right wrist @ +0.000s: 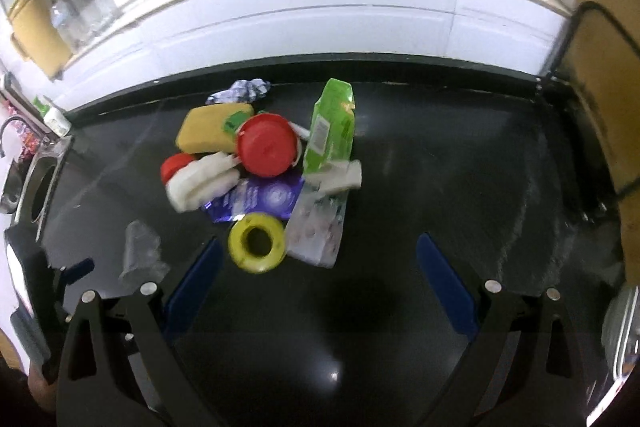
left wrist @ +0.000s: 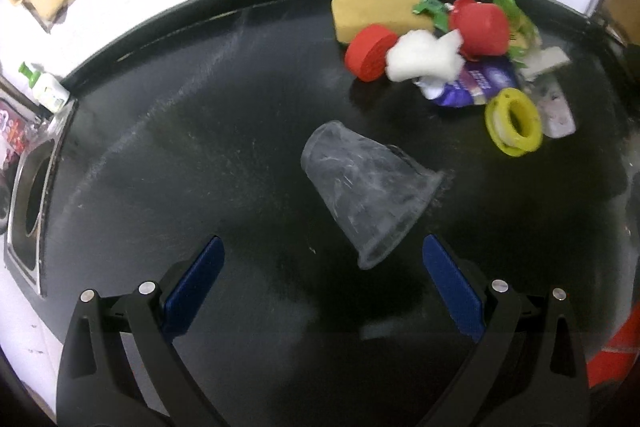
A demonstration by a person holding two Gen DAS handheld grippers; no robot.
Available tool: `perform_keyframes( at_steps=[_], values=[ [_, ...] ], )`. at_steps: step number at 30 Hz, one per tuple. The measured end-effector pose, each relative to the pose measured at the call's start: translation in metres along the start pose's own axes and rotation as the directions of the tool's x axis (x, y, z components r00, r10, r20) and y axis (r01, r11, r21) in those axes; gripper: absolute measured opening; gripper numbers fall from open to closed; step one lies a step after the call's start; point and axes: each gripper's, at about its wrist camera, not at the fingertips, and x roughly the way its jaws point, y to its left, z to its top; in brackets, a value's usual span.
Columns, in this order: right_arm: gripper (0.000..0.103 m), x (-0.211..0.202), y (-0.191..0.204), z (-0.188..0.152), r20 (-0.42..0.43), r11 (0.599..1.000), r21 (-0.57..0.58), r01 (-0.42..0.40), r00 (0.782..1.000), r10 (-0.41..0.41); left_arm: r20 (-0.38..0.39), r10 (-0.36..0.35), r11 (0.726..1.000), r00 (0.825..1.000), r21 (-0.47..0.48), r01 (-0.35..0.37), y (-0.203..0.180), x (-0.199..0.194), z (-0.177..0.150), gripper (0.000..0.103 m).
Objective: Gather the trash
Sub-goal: 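Grasp the clear plastic cup with the left tool while the right tool grasps the green juice carton, then carry the cup and carton to the floor bin and open both tools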
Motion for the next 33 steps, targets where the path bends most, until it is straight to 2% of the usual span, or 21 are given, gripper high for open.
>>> perform_keyframes(
  at_steps=[3,9,12,14,15,17,18,20,23,28,33],
  values=[
    [0.092,0.03,-0.005,0.018,-0.022,1.0,-0.003,-0.002,1.0,0.002,-0.003,-0.001,1.0,1.0,-0.006,0.001,0.002,0.013,0.005,0.096],
    [0.079,0.095,-0.012,0.058,-0.094,1.0,-0.006,-0.021,0.995,0.02,-0.022,-0.025,0.999,0.999,-0.035,0.024,0.006,0.032,0.021,0.094],
    [0.058,0.118,-0.012,0.067,-0.138,1.0,-0.029,-0.008,0.99,0.004,-0.032,-0.038,0.998,0.999,-0.041,0.037,0.009,0.038,0.028,0.076],
    [0.03,0.126,-0.014,0.069,-0.159,0.999,-0.028,-0.017,0.987,0.012,-0.051,-0.066,0.996,0.997,-0.055,0.063,0.011,0.044,0.031,0.052],
    [0.027,0.126,-0.015,0.071,-0.15,0.999,-0.035,-0.007,0.989,0.001,-0.053,-0.075,0.995,0.996,-0.064,0.071,0.012,0.045,0.034,0.046],
    [0.009,0.123,-0.016,0.073,-0.134,0.999,-0.043,0.005,0.991,-0.011,-0.046,-0.074,0.995,0.996,-0.069,0.071,0.014,0.044,0.037,0.025],
    [0.008,0.12,-0.017,0.073,-0.131,0.999,-0.038,0.007,0.991,-0.012,-0.039,-0.073,0.995,0.997,-0.072,0.07,0.015,0.043,0.038,0.025],
    [0.006,0.111,-0.019,0.074,-0.11,1.0,-0.024,-0.001,0.994,-0.001,-0.023,-0.067,0.995,0.997,-0.073,0.066,0.016,0.04,0.042,0.013],
    [0.006,0.097,-0.021,0.079,-0.067,1.0,-0.026,0.014,0.998,-0.016,-0.002,-0.072,0.993,0.997,-0.089,0.071,0.021,0.032,0.048,0.003],
    [0.006,0.063,-0.025,0.08,0.006,1.0,0.001,0.006,1.0,-0.006,0.051,-0.075,0.992,0.996,-0.098,0.08,0.032,0.008,0.054,0.003],
    [0.006,0.023,-0.018,0.076,0.049,1.0,-0.015,0.007,0.999,-0.007,0.07,-0.064,0.992,0.995,-0.099,0.071,0.035,-0.019,0.047,0.003]
  ],
)
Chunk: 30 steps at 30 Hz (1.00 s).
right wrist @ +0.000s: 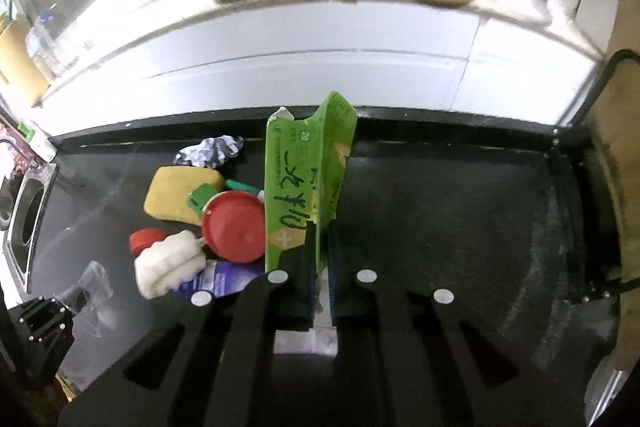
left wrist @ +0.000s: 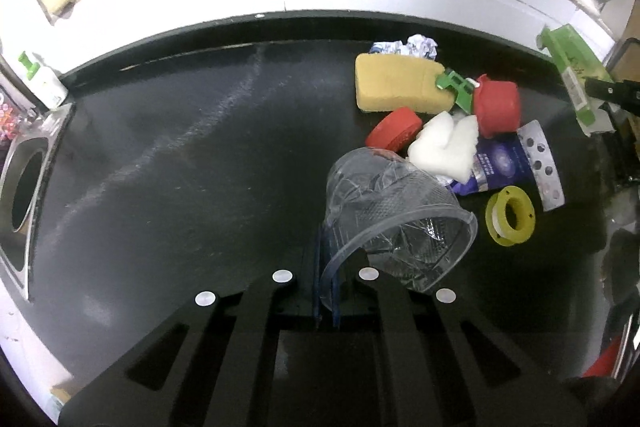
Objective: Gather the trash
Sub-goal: 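Carry the cup and carton to the floor bin and open both tools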
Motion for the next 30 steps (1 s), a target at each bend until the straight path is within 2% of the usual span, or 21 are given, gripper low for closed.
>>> perform_keyframes(
  at_steps=[5,10,15,21,30],
  values=[
    [0.006,-0.034,0.004,-0.014,0.025,1.0,-0.005,-0.001,1.0,0.001,0.023,0.013,1.0,1.0,-0.001,-0.013,-0.001,-0.031,-0.01,0.003],
    [0.006,-0.058,0.013,-0.042,0.019,1.0,-0.018,-0.006,1.0,0.007,0.046,0.025,1.0,0.999,0.001,-0.025,0.002,-0.061,-0.026,0.003],
    [0.006,-0.075,0.029,-0.071,0.017,1.0,-0.025,-0.016,1.0,0.017,0.061,0.032,0.999,0.998,0.003,-0.032,0.007,-0.081,-0.036,0.003],
    [0.006,-0.093,0.047,-0.088,0.027,0.999,-0.041,-0.026,0.999,0.027,0.075,0.036,0.999,0.997,0.006,-0.036,0.017,-0.098,-0.048,0.003],
    [0.006,-0.115,0.104,-0.108,0.034,0.988,-0.123,-0.092,0.995,0.097,0.108,0.054,0.998,0.993,-0.049,-0.049,0.052,-0.131,-0.067,0.003]
  ],
)
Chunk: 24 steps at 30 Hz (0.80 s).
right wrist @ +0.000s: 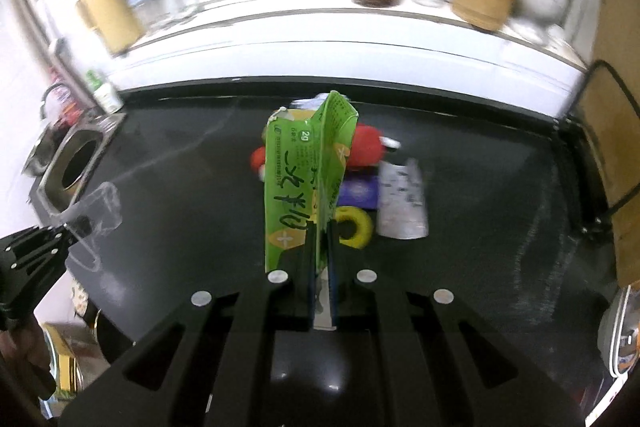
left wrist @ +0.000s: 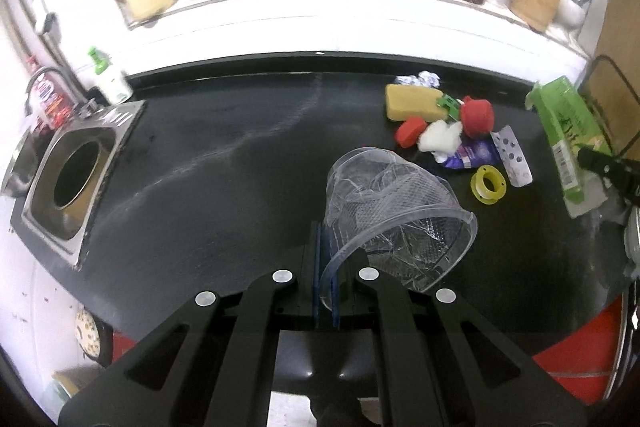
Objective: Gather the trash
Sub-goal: 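Carry the cup and carton to the floor bin and open both tools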
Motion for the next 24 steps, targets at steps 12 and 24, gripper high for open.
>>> perform_keyframes(
  at_steps=[12,24],
  values=[
    [0.006,0.015,0.226,-0.027,-0.126,0.877,-0.348,-0.331,0.944,0.306,-0.026,0.165,0.943,0.986,-0.29,-0.165,0.146,-0.066,-0.097,0.003],
    [0.006,0.054,0.482,-0.152,-0.486,0.533,-0.549,-0.643,0.765,0.423,-0.216,0.299,0.713,0.93,-0.597,-0.367,0.31,-0.092,-0.284,0.003]
  ],
)
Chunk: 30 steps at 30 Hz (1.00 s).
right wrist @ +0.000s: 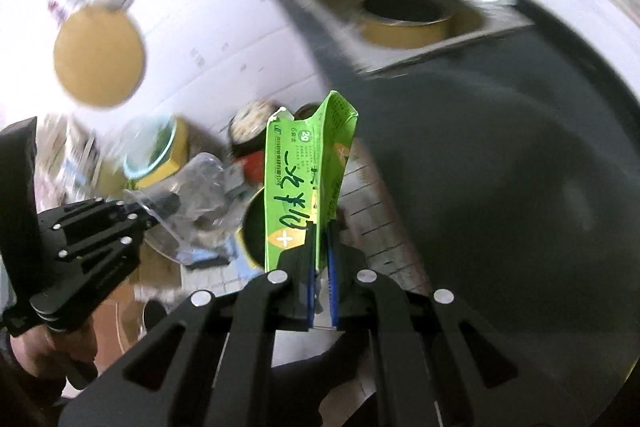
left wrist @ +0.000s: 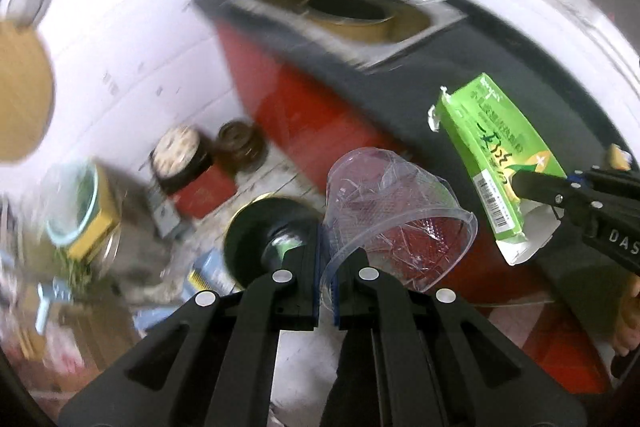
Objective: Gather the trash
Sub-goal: 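Carry the cup and carton to the floor bin and open both tools, then raise both tools back toward the counter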
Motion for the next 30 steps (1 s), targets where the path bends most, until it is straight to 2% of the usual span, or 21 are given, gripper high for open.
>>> perform_keyframes(
  at_steps=[3,7,11,14,15,16,17,18,19,20,21,25,30],
  values=[
    [0.006,0.055,0.028,0.01,-0.073,0.999,-0.03,-0.032,0.997,0.03,-0.04,0.003,0.997,0.999,-0.072,-0.005,0.036,0.034,-0.013,0.003],
    [0.006,0.109,0.055,0.021,-0.136,0.998,-0.059,-0.036,0.99,0.028,-0.083,-0.023,0.991,0.996,-0.132,0.012,0.067,0.082,-0.029,0.003],
    [0.006,0.158,0.064,0.036,-0.2,0.997,-0.071,-0.022,0.98,0.007,-0.109,-0.016,0.992,0.994,-0.129,0.001,0.086,0.123,-0.04,0.003],
    [0.006,0.188,0.069,0.045,-0.233,0.997,-0.07,-0.015,0.972,-0.002,-0.132,-0.037,0.988,0.991,-0.155,0.016,0.099,0.15,-0.045,0.003],
    [0.006,0.197,0.072,0.048,-0.241,0.997,-0.07,-0.02,0.971,0.002,-0.141,-0.046,0.985,0.989,-0.17,0.022,0.104,0.159,-0.047,0.004],
    [0.008,0.205,0.073,0.05,-0.252,0.997,-0.077,-0.018,0.968,-0.002,-0.139,-0.046,0.984,0.989,-0.175,0.021,0.107,0.163,-0.047,0.011],
    [0.013,0.211,0.074,0.052,-0.262,0.996,-0.085,-0.014,0.965,-0.009,-0.143,-0.047,0.984,0.989,-0.177,0.021,0.109,0.167,-0.047,0.035],
    [0.019,0.215,0.074,0.052,-0.268,0.996,-0.087,-0.014,0.963,-0.01,-0.161,-0.047,0.982,0.986,-0.188,0.016,0.113,0.174,-0.048,0.055],
    [0.045,0.22,0.073,0.054,-0.275,0.996,-0.085,-0.014,0.961,-0.01,-0.161,-0.041,0.98,0.986,-0.197,0.008,0.117,0.176,-0.048,0.075],
    [0.074,0.223,0.072,0.055,-0.274,0.996,-0.085,-0.014,0.962,-0.01,-0.143,-0.033,0.979,0.989,-0.204,0.003,0.12,0.174,-0.048,0.076],
    [0.078,0.223,0.071,0.056,-0.262,0.996,-0.088,-0.008,0.965,-0.015,-0.135,-0.035,0.979,0.99,-0.203,0.007,0.121,0.175,-0.048,0.076],
    [0.078,0.219,0.069,0.061,-0.246,0.996,-0.089,-0.014,0.969,-0.008,-0.156,-0.025,0.985,0.988,-0.171,-0.002,0.12,0.176,-0.049,0.076],
    [0.078,0.181,0.058,0.061,-0.208,0.997,-0.071,-0.013,0.978,-0.002,-0.138,-0.001,0.995,0.99,-0.094,-0.013,0.109,0.154,-0.044,0.076]
  ],
)
